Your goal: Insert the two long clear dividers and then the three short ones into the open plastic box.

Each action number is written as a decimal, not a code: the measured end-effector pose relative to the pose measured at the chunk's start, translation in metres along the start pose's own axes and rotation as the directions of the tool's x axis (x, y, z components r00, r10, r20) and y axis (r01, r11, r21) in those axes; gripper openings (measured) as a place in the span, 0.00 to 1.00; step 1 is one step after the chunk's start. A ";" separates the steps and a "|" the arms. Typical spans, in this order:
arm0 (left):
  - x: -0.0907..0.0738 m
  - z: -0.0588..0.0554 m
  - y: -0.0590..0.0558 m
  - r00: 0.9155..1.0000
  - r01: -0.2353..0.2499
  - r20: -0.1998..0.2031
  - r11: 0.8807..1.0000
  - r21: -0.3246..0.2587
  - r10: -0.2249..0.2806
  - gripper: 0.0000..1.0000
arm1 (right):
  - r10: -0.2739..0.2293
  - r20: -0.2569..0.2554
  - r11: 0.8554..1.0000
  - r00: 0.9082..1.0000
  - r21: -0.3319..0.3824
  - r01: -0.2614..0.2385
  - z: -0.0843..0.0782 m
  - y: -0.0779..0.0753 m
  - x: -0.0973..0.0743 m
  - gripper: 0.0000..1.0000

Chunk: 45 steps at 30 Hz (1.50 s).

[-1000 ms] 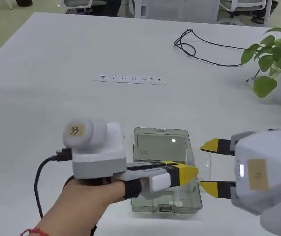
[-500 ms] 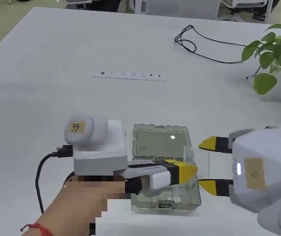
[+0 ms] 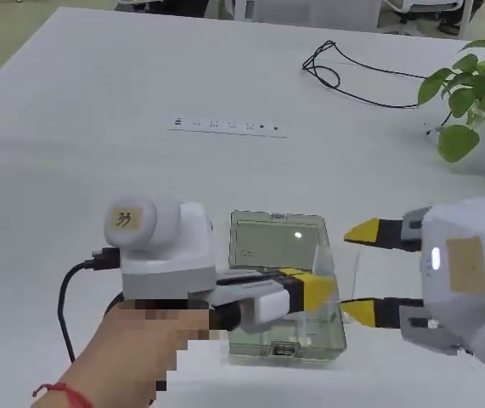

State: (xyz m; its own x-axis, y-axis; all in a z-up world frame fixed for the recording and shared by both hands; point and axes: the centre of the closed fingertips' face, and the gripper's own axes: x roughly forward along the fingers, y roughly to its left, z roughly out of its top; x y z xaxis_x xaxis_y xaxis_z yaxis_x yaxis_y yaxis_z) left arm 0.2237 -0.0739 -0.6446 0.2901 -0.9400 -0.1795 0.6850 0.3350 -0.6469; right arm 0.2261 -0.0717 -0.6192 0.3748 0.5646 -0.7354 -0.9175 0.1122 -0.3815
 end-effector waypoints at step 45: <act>-0.009 -0.021 -0.041 0.981 0.192 -0.094 0.866 0.461 -0.167 0.00 | 0.555 0.140 0.816 0.820 0.098 -0.570 0.009 0.053 -0.014 0.03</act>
State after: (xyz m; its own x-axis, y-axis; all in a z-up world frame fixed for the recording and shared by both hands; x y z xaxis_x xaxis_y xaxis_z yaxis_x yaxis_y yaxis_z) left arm 0.1789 -0.0809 -0.6315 0.1072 -0.9846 -0.1380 0.9574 0.1397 -0.2529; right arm 0.1708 -0.0661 -0.6240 -0.2210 0.6396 -0.7362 -0.9752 -0.1503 0.1622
